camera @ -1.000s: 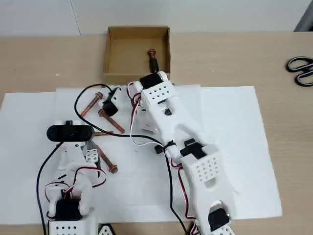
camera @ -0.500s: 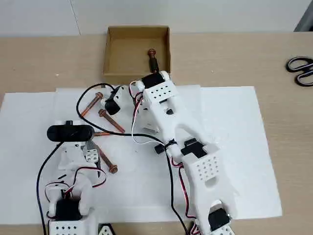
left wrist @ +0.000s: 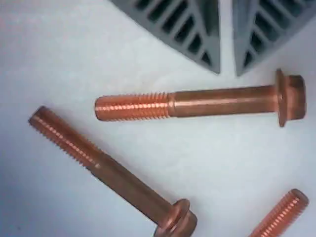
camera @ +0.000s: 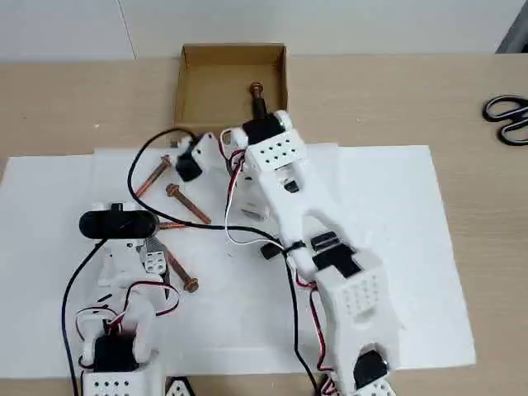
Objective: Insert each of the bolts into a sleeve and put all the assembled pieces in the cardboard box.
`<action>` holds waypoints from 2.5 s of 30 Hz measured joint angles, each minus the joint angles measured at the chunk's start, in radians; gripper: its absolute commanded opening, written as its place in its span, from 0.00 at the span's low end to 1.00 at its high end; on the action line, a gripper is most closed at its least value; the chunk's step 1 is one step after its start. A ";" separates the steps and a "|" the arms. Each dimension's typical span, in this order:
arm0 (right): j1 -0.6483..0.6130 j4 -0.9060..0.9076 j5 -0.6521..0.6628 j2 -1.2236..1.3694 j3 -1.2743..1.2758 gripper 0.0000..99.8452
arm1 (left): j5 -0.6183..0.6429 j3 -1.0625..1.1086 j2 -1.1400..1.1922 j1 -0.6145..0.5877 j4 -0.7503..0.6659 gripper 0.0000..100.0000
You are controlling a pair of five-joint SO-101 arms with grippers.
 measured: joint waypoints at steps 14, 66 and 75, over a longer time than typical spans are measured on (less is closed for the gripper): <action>0.235 0.020 -0.574 -0.350 0.229 0.00 | 0.000 0.000 0.000 0.000 0.000 0.01; 0.873 0.021 -0.824 -0.964 0.956 0.00 | -0.370 -2.145 2.266 -0.052 0.717 0.03; 0.873 0.021 -0.824 -0.964 0.976 0.00 | -0.442 -2.493 2.545 -0.055 0.770 0.07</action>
